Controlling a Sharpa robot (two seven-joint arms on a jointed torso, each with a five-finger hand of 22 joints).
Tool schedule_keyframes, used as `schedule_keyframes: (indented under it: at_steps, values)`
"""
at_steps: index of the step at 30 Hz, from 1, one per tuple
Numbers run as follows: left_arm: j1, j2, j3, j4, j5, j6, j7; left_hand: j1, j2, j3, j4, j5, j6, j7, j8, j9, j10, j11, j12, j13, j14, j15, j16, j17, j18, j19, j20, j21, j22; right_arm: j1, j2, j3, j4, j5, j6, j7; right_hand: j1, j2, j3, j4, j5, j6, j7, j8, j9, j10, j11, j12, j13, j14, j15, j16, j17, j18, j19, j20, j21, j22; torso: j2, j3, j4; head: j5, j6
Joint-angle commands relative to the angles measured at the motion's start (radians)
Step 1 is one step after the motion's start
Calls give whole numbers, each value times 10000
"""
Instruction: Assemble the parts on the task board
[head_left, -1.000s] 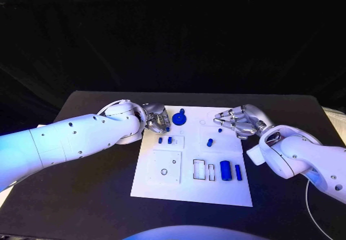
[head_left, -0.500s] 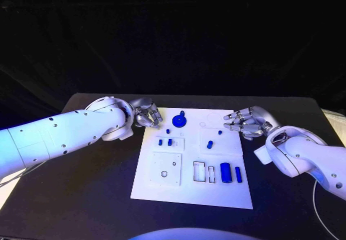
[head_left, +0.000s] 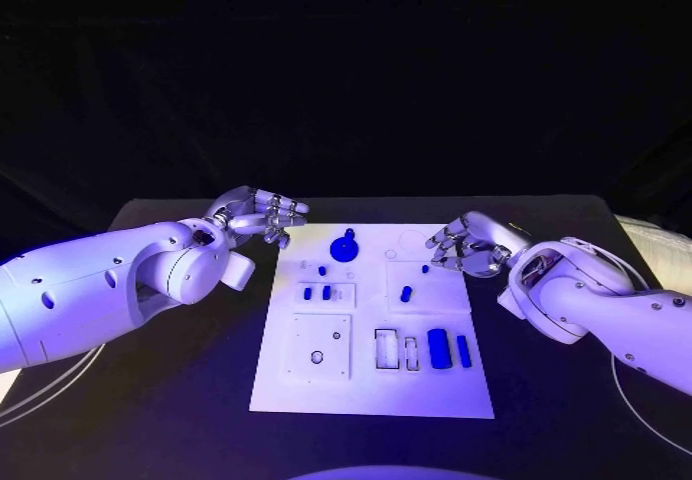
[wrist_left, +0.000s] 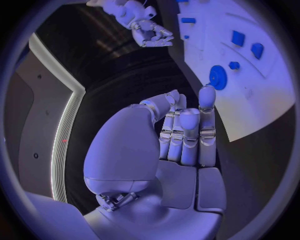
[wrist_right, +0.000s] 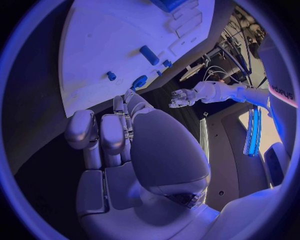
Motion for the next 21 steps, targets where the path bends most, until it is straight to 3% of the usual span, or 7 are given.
schedule_keyframes:
  at_steps: [1,6,10,21]
  values:
    - [-52,-42,-10,215,2759,-315,1190,6,129,-109,5,9,78,-5,61,15,-15,-90,138,80,-12,-82,-57,-76,162,-34,-37,-98,-54,9,72,-2,-2,-2305,834,-1033,-25,-157,120,46,-140,15,-64,-35,-18,-25,16,-98,-194,164,23,30,-16,-2,64,-27,23,8,13,-10,1,-89,24]
    - [-118,-139,-26,495,3055,-170,1340,-17,181,-252,-15,15,62,-9,92,1,-143,-95,332,180,-54,-86,-121,-217,174,-67,-50,-269,-151,19,260,-8,-12,-2998,1242,-1484,-148,-331,404,134,-404,30,-77,-27,-12,-64,27,-296,-665,151,-94,-28,-88,10,39,-120,-26,-37,22,3,-23,-97,19]
    - [-134,-199,-29,630,3125,-86,1391,-25,208,-334,-35,21,5,8,90,-16,-267,-84,450,238,-145,-73,-240,-431,189,-118,-48,-436,-241,23,386,-19,16,-3332,1637,-1705,-196,-407,607,158,-511,35,-110,-30,-11,-41,18,-374,-948,150,-151,-68,-131,10,32,-174,-56,-57,13,8,3,-122,-8]
    - [-142,-260,-30,841,3159,51,1434,-58,223,-451,-54,22,-81,30,87,-34,-439,-50,603,308,-257,-50,-368,-655,182,-153,-31,-524,-295,24,734,-71,-153,-3708,2089,-1834,-231,-431,847,169,-567,81,-166,-18,-3,22,-40,-431,-1222,157,-220,-97,-158,11,36,-234,-78,-64,17,13,7,-110,-77]
